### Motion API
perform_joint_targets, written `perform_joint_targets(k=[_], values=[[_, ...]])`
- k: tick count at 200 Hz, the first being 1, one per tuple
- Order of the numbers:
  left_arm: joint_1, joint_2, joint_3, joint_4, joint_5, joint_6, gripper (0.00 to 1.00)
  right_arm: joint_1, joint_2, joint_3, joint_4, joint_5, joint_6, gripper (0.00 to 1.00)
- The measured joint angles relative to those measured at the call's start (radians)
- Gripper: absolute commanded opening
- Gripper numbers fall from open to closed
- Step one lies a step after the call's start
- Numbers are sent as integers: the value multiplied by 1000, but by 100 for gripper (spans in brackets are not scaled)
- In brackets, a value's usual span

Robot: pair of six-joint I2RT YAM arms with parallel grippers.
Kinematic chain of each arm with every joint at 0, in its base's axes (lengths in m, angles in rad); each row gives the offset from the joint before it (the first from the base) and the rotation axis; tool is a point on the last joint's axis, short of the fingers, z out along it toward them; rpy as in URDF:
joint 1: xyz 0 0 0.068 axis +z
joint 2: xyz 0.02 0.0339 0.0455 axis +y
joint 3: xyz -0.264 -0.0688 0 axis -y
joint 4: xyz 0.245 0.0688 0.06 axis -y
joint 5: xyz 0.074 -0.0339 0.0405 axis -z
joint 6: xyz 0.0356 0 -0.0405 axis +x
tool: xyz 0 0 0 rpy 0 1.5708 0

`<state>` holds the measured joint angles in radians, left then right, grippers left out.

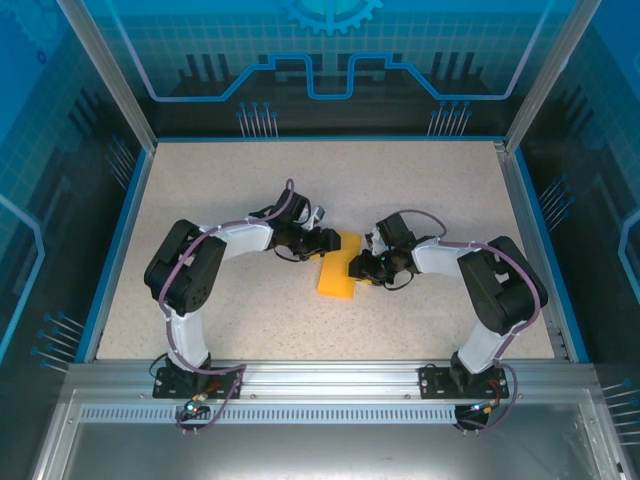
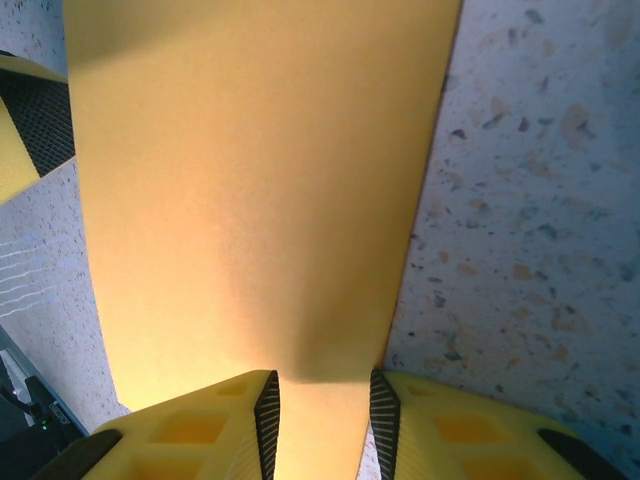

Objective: Fold a paper plane with a square sheet of paper (pick it up from the middle)
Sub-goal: Fold the triangle a second time at the center of the table.

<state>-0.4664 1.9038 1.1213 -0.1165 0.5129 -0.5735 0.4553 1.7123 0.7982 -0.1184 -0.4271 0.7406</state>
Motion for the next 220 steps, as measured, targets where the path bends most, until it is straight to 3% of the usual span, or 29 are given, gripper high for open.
perform_joint_targets(k=[77, 150, 180, 203, 220], values=[[1, 0, -68, 71, 117, -58, 62, -1, -1, 0, 0, -2, 0, 34], [2, -9, -170, 153, 144, -151, 37, -2, -84, -34, 3, -6, 3, 40], [2, -14, -171, 150, 143, -162, 26, 21, -144, -34, -11, 28, -9, 34], [2, -15, -170, 136, 132, -157, 23, 65, -153, -31, -26, 62, -13, 28], [2, -16, -169, 121, 127, -157, 22, 110, -154, -26, -45, 101, -16, 32]])
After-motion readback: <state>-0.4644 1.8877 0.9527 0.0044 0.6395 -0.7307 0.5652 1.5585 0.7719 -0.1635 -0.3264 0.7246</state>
